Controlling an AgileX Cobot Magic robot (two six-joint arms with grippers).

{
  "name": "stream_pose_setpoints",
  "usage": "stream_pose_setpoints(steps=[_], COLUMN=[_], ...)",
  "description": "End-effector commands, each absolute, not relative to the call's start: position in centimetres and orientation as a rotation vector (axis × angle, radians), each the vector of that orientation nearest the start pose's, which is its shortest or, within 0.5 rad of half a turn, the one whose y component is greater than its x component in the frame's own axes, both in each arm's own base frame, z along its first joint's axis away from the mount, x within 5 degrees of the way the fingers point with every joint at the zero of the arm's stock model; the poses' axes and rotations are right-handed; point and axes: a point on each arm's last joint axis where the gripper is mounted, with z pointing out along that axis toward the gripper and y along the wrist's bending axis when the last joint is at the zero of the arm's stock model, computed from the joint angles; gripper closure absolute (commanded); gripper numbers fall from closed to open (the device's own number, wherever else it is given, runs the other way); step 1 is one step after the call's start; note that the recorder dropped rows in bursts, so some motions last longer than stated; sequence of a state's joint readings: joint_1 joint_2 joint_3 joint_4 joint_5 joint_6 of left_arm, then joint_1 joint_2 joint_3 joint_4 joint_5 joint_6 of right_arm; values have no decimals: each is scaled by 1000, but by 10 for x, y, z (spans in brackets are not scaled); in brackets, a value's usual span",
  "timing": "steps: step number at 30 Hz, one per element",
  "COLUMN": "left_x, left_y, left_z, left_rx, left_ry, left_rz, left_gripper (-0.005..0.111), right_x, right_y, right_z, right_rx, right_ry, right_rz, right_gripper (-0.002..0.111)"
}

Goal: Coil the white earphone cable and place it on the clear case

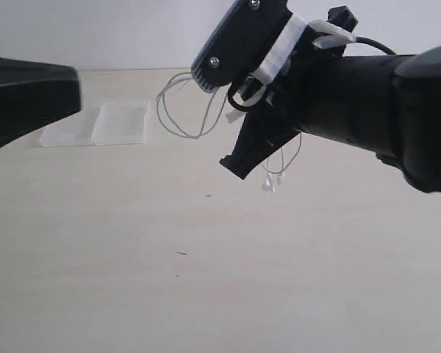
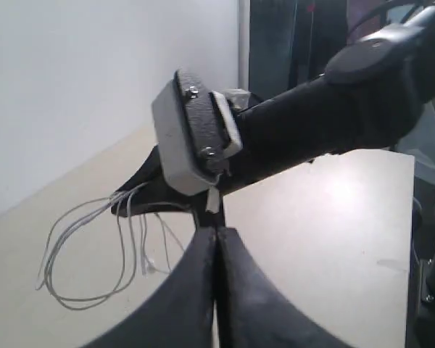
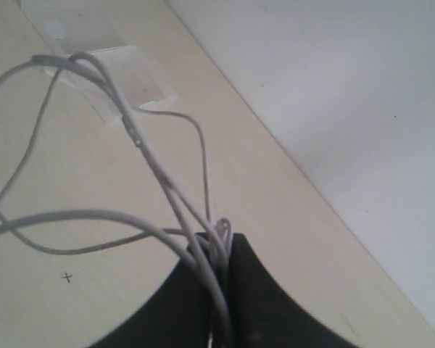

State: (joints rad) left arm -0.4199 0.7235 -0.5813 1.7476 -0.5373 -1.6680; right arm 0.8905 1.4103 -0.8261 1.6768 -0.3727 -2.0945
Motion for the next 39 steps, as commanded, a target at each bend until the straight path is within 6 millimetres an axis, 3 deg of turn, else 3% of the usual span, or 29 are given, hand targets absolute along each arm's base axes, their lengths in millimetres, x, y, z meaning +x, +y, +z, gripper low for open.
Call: stream_pose_setpoints(steps=[1,6,11,15,20,25,27,34,39], left_x=[81,48,29,20,15,18,23,14,28], left_y=[-82,-67,-58,-54,-52,-52,-51,-31,-22], left_z=[329,325,322,324,325,318,305,304,291], left_rx=[732,704,666,654,650,639,604,424,260], left_ry=[1481,1364,1297,1252,1233,1254,1291,1191,1249], left_rz=[-675,-670,-690,-693,-705,-700,-681,-600,-539], left_gripper=[107,107,107,107,107,107,107,107,107], right_x=[236,259,288,304,328,331,338,361,379], right_y=[217,220,225,238,260,286,300,342,359], right_z=[262,258,275,281,275,286,288,271,265], right_rx=[-1023,-1011,-908,-1029,-1172,-1264,-1291,-1325,-1301], right_ry=[1828,1835,1807,1845,2094,2040,2075,2044,2004], right_rz=[-16,209,479,627,480,450,314,302,311], right_gripper=[108,108,108,108,108,108,108,108,108])
